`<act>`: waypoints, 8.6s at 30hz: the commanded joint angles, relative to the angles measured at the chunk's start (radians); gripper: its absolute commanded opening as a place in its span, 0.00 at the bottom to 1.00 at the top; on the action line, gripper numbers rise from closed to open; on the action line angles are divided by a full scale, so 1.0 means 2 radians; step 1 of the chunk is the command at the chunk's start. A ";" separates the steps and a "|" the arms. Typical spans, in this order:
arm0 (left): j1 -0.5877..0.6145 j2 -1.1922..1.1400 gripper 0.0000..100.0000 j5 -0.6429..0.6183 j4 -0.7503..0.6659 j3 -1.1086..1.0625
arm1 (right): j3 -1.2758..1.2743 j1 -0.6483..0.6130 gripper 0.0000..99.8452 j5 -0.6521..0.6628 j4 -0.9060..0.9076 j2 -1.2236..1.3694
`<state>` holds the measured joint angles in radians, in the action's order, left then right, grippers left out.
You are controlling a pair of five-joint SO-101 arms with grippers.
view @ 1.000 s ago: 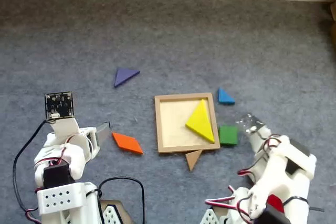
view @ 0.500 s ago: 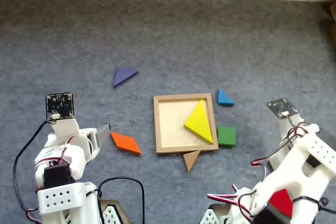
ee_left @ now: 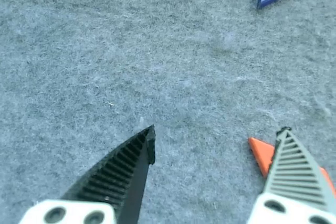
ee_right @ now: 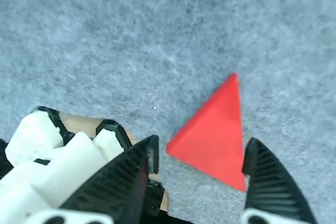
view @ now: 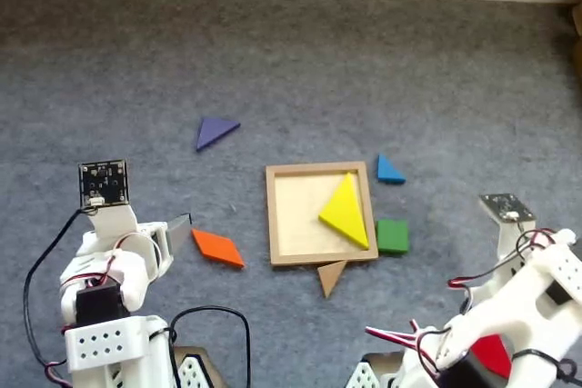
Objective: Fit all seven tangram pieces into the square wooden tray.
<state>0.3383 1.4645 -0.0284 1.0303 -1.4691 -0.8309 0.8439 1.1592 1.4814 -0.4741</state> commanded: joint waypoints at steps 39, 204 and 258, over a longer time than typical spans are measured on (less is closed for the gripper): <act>0.006 0.004 0.35 0.004 -0.007 0.001 | -0.220 0.062 0.15 0.120 -0.231 -0.002; 0.004 0.004 0.35 0.019 -0.007 0.000 | -0.033 -0.628 0.04 -0.289 -0.392 -0.019; 0.003 0.004 0.35 0.020 -0.008 0.000 | -0.070 -0.555 0.04 -0.386 -0.514 0.023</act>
<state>0.3383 1.4645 0.0054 1.0303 -1.4753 -1.0012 -0.3176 0.3997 0.5102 -0.4680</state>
